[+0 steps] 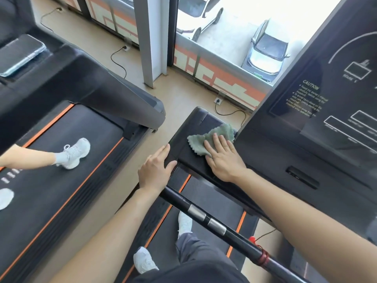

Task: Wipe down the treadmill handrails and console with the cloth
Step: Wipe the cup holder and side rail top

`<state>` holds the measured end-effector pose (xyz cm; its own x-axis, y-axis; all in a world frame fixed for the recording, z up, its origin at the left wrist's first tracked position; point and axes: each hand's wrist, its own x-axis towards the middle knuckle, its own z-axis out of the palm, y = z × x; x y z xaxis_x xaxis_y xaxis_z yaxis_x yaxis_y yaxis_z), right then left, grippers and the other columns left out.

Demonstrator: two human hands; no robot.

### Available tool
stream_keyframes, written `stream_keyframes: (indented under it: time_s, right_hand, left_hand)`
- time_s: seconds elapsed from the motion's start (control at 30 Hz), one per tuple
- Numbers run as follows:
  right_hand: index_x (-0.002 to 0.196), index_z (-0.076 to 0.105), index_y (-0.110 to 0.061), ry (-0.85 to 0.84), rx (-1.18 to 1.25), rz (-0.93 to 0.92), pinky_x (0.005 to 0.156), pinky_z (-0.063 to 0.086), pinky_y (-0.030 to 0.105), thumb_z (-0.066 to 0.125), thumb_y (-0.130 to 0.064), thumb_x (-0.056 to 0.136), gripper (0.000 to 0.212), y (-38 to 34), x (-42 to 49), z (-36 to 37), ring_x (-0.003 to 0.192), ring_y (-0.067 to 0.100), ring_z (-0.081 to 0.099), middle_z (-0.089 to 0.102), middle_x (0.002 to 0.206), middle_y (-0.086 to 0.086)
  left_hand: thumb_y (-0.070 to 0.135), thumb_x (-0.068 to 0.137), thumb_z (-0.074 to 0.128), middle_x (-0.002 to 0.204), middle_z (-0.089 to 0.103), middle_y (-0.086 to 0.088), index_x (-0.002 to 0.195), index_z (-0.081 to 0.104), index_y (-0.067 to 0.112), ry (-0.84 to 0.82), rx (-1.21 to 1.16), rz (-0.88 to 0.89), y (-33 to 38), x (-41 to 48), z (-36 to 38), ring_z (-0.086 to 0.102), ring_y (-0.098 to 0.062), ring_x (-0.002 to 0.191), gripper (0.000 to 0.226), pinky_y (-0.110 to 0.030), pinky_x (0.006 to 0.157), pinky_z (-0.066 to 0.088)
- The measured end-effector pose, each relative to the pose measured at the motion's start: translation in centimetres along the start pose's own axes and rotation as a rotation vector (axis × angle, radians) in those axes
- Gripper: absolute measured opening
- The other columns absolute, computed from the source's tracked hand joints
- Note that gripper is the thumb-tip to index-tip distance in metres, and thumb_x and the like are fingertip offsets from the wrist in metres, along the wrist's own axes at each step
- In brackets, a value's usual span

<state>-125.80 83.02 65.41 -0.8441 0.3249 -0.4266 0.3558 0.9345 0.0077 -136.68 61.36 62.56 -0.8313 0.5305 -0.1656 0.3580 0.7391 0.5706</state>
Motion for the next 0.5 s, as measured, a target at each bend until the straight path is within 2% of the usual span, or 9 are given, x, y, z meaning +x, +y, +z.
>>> stream_keyframes:
  time_s: [0.1, 0.17, 0.3, 0.4, 0.5]
  right_hand:
    - [0.159, -0.01, -0.035, 0.026, 0.009, -0.066, 0.125, -0.005, 0.044, 0.006, -0.052, 0.103, 0.06, -1.8, -2.6, 1.4, 0.155, 0.026, -0.005, -0.001, 0.169, 0.006]
    - [0.159, -0.009, -0.036, 0.047, -0.008, -0.075, 0.125, -0.004, 0.046, 0.002, -0.058, 0.1, 0.064, -3.2, -3.6, 2.5, 0.155, 0.03, -0.004, -0.003, 0.169, 0.009]
    - [0.16, -0.006, -0.033, 0.098, 0.023, -0.053, 0.124, -0.004, 0.049, 0.008, -0.068, 0.098, 0.073, -5.3, -4.2, 3.6, 0.154, 0.03, -0.013, -0.013, 0.167, 0.006]
    - [0.159, -0.009, -0.034, 0.124, 0.049, -0.093, 0.124, -0.006, 0.048, 0.003, -0.065, 0.099, 0.069, -6.2, -3.7, 4.0, 0.152, 0.024, -0.022, -0.017, 0.167, 0.0]
    - [0.159, -0.008, -0.036, 0.151, 0.086, -0.114, 0.124, -0.006, 0.047, 0.001, -0.058, 0.101, 0.062, -6.8, -2.3, 3.8, 0.152, 0.021, -0.023, -0.013, 0.168, -0.003]
  left_hand:
    - [0.045, 0.097, 0.063, 0.156, 0.046, 0.014, 0.154, 0.042, 0.035, -0.008, -0.009, 0.002, -0.1, 0.0, 0.0, 0.05, -0.021, 0.135, 0.061, -0.045, 0.1, 0.048]
    - [0.046, 0.097, 0.063, 0.156, 0.045, 0.014, 0.154, 0.042, 0.036, -0.011, -0.006, -0.002, -0.2, 0.1, 0.0, 0.05, -0.021, 0.135, 0.062, -0.045, 0.099, 0.048]
    - [0.048, 0.096, 0.062, 0.157, 0.043, 0.016, 0.154, 0.041, 0.038, -0.033, -0.021, 0.009, -0.5, 0.2, -0.2, 0.049, -0.02, 0.136, 0.062, -0.045, 0.101, 0.048]
    - [0.047, 0.097, 0.06, 0.158, 0.041, 0.019, 0.154, 0.039, 0.04, -0.054, -0.024, 0.026, -0.9, 0.3, -0.4, 0.047, -0.018, 0.139, 0.062, -0.044, 0.104, 0.047]
    - [0.045, 0.096, 0.062, 0.158, 0.039, 0.021, 0.154, 0.038, 0.042, -0.08, -0.05, 0.043, -1.5, 0.5, -0.7, 0.044, -0.014, 0.142, 0.063, -0.039, 0.107, 0.043]
